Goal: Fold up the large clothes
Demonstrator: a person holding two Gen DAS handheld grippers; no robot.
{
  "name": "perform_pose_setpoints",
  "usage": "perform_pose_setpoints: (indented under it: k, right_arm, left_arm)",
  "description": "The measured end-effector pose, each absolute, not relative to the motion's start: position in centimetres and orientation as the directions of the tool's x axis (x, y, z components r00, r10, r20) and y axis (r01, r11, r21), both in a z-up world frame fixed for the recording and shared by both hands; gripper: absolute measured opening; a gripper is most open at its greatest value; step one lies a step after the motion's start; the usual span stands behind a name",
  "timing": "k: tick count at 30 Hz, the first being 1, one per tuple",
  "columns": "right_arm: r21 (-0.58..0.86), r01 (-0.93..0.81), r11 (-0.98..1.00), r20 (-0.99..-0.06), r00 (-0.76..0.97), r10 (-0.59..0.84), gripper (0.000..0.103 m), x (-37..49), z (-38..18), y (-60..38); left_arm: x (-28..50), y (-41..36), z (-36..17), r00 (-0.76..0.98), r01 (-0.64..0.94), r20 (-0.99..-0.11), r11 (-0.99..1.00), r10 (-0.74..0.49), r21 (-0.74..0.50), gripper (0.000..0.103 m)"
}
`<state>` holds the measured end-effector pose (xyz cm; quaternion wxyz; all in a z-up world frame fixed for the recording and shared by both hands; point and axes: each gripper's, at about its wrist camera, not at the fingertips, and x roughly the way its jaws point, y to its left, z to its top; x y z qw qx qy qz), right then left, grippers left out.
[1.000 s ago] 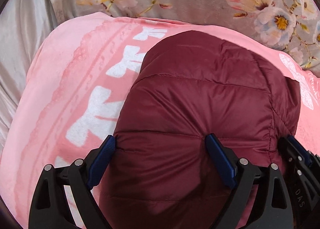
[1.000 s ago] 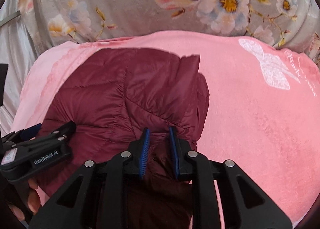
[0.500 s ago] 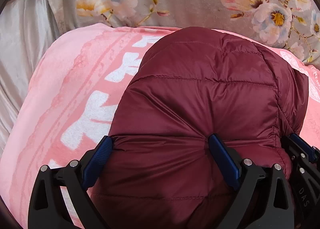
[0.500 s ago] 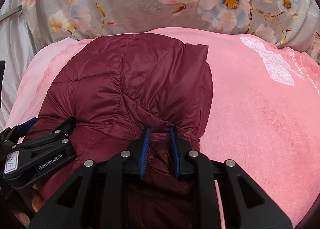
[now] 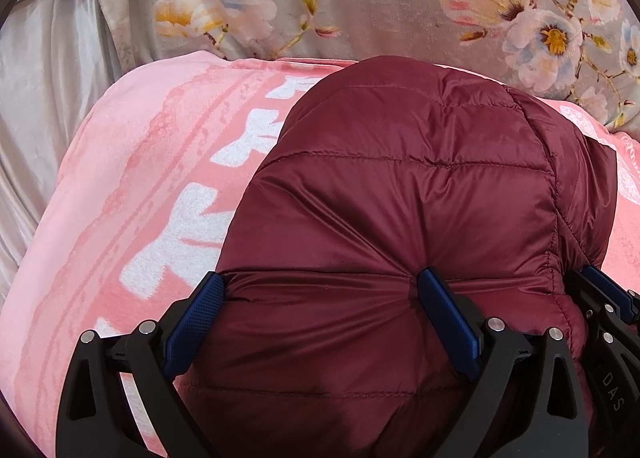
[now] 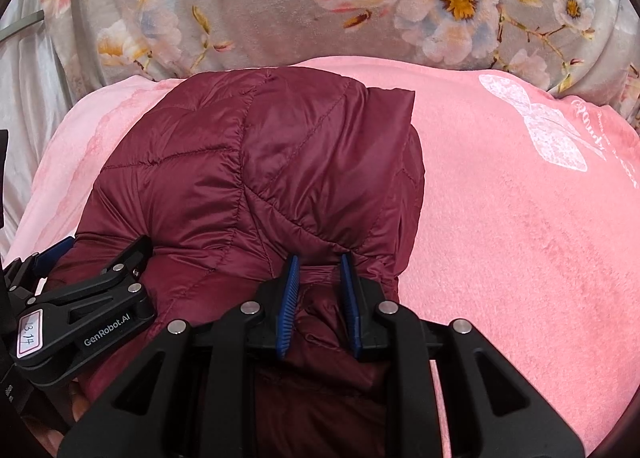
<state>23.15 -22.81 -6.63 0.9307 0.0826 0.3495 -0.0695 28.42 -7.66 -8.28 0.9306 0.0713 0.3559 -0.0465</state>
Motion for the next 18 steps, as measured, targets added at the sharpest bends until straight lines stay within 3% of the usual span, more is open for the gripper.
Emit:
perform_pose_setpoints:
  k: [9,18]
  right_arm:
    - [0.143,0.193,0.971,-0.633,0.772,-0.06,0.023,22.4,-6.4,-23.5]
    - [0.161,0.163,0.973,-0.649,0.761,-0.02,0.026,15.7,-5.1,-23.2]
  left_arm:
    - [28.1,-7.3,-8.0,0.748,0.14,-0.661,0.987,-0.055,0.076,0.097]
    - [23.4,-4.3,-6.7,0.726,0.149,-0.677,0.989,-0.119,-0.014,0.097]
